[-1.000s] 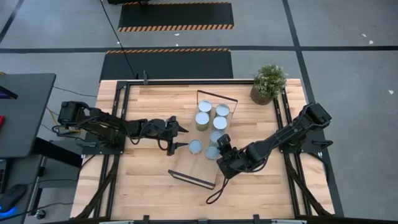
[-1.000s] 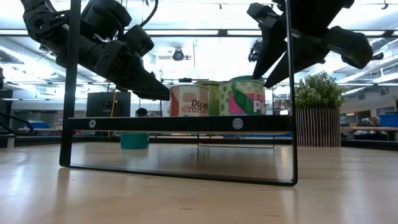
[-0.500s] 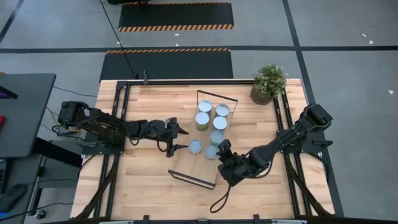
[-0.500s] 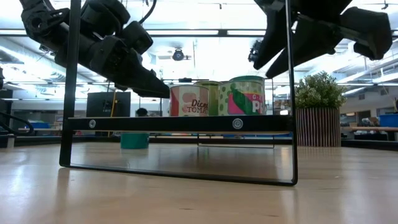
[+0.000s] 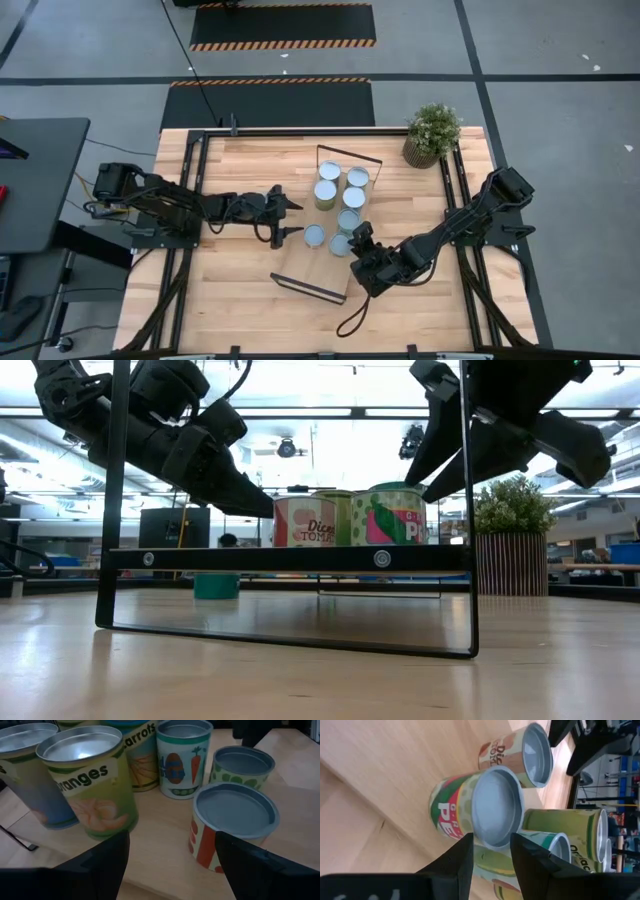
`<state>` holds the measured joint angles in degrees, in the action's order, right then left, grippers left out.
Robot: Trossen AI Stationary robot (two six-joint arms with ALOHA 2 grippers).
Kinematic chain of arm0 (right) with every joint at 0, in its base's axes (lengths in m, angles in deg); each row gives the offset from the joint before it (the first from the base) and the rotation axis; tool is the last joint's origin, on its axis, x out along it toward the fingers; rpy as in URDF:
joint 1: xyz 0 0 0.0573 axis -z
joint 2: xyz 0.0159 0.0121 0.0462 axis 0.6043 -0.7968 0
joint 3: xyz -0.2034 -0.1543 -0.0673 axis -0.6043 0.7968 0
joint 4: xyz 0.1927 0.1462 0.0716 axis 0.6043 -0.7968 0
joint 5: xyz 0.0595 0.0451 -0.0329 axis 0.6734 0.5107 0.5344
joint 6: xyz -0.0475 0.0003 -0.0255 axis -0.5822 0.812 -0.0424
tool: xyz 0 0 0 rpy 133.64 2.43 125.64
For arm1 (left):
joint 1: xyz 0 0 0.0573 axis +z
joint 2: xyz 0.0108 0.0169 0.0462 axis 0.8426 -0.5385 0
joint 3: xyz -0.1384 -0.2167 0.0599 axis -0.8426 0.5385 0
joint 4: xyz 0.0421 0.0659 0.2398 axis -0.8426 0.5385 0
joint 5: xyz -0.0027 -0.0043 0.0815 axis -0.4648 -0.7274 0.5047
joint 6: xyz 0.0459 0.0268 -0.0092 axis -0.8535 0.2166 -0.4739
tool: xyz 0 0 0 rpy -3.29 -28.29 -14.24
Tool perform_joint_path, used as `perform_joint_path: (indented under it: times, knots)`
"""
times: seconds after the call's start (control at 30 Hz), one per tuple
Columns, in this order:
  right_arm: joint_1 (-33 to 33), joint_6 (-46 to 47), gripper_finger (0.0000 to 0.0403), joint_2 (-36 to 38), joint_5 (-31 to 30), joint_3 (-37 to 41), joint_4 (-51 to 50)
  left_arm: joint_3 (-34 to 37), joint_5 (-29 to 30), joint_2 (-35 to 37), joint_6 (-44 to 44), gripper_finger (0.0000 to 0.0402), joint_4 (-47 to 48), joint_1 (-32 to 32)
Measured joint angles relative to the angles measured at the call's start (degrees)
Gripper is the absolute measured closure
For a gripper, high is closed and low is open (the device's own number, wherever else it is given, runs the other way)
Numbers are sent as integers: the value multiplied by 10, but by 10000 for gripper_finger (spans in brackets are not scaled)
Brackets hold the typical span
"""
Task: Pick and place cans onto a shelf
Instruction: Adjust the cans on the shelf
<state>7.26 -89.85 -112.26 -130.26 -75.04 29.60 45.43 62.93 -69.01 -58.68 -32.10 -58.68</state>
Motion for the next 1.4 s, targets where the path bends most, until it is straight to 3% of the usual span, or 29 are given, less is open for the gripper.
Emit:
perform_joint_path:
  times: [0.67,1.03,1.27,1.4]
  knots:
    - [20,2,267,0,6,0,8,0,14,-1,5,104,9,0]
    - [3,-13,267,1,-8,0,8,-12,10,-71,-3,104,-33,2]
    - [-1,3,267,1,-8,0,7,-45,-5,-72,-4,104,8,0]
    - [-12,2,267,3,-39,0,7,-49,20,-72,-17,104,43,0]
